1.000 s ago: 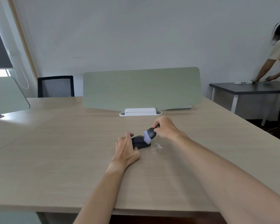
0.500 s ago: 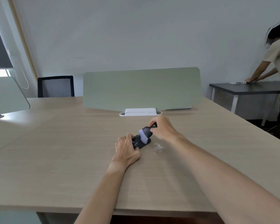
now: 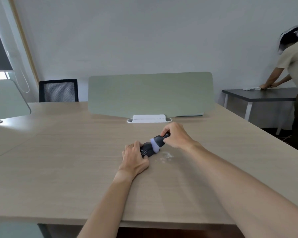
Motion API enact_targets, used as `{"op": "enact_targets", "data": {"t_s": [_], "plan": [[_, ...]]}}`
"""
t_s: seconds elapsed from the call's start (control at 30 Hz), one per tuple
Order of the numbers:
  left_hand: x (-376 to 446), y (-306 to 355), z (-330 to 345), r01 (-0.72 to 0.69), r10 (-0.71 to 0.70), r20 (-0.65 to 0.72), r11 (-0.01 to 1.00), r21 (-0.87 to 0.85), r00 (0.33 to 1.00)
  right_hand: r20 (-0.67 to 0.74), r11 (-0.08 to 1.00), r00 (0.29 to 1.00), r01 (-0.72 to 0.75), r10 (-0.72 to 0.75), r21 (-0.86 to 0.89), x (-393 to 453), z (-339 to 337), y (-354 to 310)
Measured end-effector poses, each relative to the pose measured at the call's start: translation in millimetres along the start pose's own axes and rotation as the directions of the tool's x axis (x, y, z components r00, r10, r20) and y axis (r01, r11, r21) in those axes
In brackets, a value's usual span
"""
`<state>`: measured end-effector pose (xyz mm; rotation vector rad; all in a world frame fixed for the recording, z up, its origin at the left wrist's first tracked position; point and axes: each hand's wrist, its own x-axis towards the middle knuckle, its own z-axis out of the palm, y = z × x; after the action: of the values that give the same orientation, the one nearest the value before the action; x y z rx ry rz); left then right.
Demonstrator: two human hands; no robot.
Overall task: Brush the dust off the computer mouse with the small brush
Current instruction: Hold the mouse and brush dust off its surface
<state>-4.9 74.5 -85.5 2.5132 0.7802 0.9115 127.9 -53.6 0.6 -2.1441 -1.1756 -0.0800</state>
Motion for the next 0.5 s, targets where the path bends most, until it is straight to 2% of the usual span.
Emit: {"op": "enact_targets", "data": {"t_s": [0.1,0.17,0.27,0.4,0.5], "plan": [[1,0,0,0.003,-0.003,-0.008,1.000,-0.013,1.000,-0.018,0.996,1.000,-0.019,0.020,0.086,-1,-3,-6],[0,0,1,0.001,-0.002,-0.015,1.000,-0.021,1.000,0.069,0.987,0.997,-0.029,0.018,0.158,-4,-1,-14],[0,0,1,-0.011,0.011,-0.031,1.000,-0.011,0.999,0.134,0.994,0.991,-0.018,0.004,0.104,-4,8,-15],[0,0,1,0.013,-0.013,-0.009,1.000,0.010,1.000,0.018,0.997,0.998,-0.058,0.059,-0.052,4,3,-1],[-1,-2,3,0.003,-0.003,0.020,1.000,-0.014,1.000,-0.072,0.995,0.993,-0.100,0.097,-0.029,6,-5,4]]}}
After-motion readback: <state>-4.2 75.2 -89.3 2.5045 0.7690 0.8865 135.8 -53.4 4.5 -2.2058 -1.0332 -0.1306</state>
